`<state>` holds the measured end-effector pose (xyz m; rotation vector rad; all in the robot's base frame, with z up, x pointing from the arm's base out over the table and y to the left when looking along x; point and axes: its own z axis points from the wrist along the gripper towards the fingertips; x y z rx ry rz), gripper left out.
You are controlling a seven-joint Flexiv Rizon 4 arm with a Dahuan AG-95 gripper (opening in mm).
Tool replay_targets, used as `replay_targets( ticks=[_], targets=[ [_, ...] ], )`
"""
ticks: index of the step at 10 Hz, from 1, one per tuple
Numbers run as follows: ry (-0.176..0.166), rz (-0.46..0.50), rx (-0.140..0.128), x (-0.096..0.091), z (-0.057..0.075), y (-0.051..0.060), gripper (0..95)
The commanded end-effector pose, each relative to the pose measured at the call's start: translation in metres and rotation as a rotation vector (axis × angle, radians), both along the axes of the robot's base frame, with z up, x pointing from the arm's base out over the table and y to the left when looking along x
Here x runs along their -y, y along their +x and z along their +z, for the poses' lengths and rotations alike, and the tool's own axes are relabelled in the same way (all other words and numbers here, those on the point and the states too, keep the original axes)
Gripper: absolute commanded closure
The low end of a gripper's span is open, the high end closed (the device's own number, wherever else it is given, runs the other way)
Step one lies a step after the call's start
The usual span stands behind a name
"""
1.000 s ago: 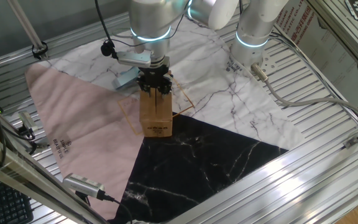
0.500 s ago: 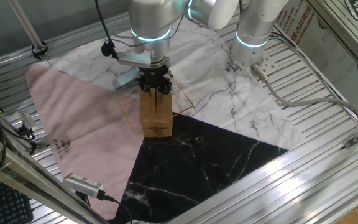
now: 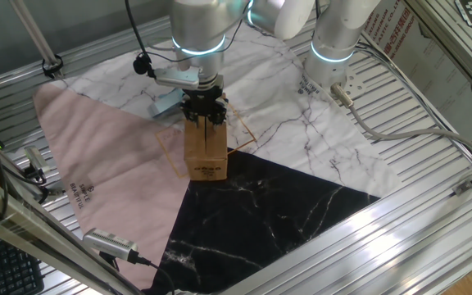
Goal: Cover the box
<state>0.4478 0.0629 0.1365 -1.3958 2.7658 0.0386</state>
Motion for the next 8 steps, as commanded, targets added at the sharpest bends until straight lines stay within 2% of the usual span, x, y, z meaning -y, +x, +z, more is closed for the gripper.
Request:
replay_targets(
  ticks=[1,8],
  targets=[
    [0.003,-0.005,-0.006,0.001,0.003,0.0,57.0],
    [0.016,-0.036,-0.013,0.008,0.038,0.01,57.0]
  ],
)
